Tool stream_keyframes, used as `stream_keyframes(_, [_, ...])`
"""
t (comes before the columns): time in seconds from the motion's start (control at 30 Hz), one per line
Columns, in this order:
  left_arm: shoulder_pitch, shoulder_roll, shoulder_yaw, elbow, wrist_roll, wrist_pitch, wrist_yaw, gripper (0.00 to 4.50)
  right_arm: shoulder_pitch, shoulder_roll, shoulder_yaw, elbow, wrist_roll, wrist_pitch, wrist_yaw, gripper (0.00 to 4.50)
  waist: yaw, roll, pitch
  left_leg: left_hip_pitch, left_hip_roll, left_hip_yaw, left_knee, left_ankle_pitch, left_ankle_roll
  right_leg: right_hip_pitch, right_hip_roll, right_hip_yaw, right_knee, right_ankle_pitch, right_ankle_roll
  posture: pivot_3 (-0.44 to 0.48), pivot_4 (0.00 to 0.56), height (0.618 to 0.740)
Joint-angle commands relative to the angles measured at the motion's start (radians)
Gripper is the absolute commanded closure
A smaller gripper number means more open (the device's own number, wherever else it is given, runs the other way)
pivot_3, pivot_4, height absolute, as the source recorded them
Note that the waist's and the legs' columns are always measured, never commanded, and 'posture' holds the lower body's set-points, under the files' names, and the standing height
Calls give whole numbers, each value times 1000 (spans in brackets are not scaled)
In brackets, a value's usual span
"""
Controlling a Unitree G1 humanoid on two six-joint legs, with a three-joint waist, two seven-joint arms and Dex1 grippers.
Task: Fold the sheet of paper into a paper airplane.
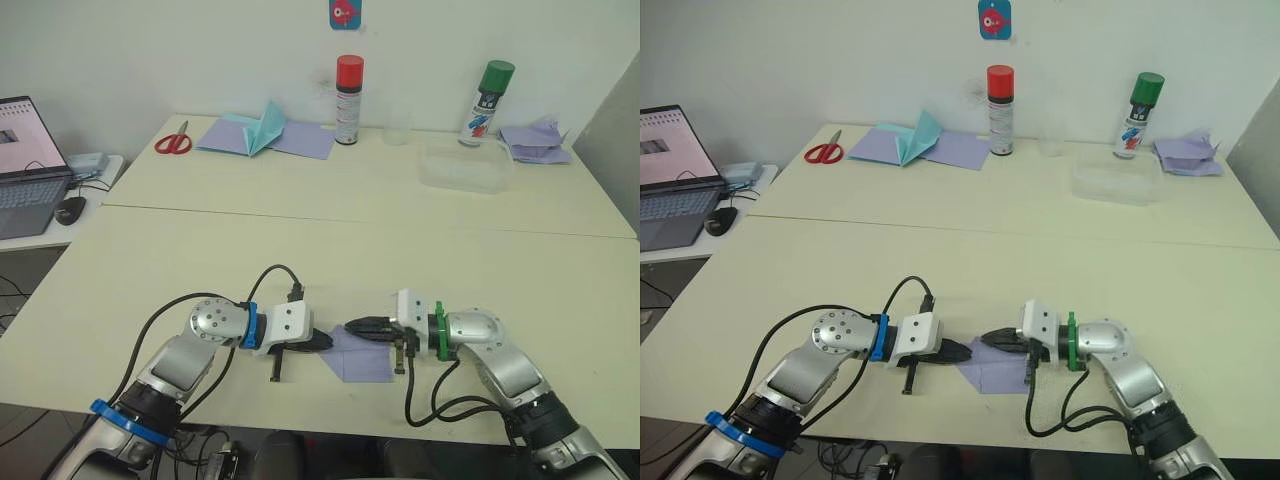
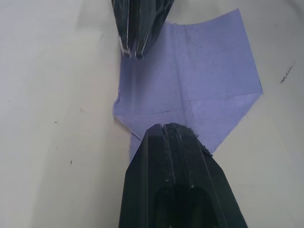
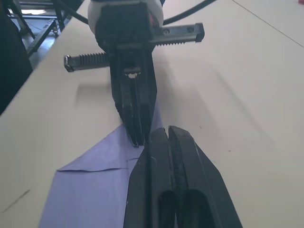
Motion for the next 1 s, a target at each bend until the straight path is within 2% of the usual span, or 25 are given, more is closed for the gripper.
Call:
stream_keyframes(0.03, [10, 19, -40, 95, 85, 15, 5, 4500, 0, 17, 22, -36, -9, 2, -5, 4439, 0, 0, 0, 0, 0, 0, 0, 0, 0, 0, 0, 0, 0, 0, 0, 0, 150, 740])
stream_keyframes(0.23, [-9, 23, -46, 117, 82, 0, -3, 4500, -6, 22, 67, 1, -81, -4, -20, 4439, 1, 0, 0, 0, 0, 1, 0, 0, 0, 0, 0, -1, -1, 0, 1, 0, 150, 740])
stream_keyframes(0.4, [-14, 23, -51, 129, 86, -4, -10, 4500, -10, -12, 91, 76, -208, 15, -85, 4439, 1, 1, -1, 0, 0, 1, 0, 0, 0, -1, 0, -1, -1, 0, 1, 0, 150, 740])
stream_keyframes(0.6, [-24, 23, -64, 151, 97, -29, -15, 4500, 46, -72, 36, 7, -137, 131, -53, 4439, 1, 0, -4, 1, 0, 1, 0, 0, 0, 0, 0, 0, -1, 0, 1, 0, 150, 740])
stream_keyframes(0.83, [-44, 28, -67, 183, 94, -52, -18, 4500, 103, -218, -30, -39, -98, 87, 12, 4439, 2, 0, -7, 1, 0, 1, 0, 0, 0, 1, -1, 0, -2, 0, 2, 0, 150, 740])
stream_keyframes(1.0, [-54, 27, -64, 196, 89, -60, -23, 4500, 92, -153, -70, -130, 61, 101, 55, 4439, 2, 0, -7, 2, 0, 1, 0, 0, 0, 2, -1, 0, -2, -1, 3, 0, 150, 740])
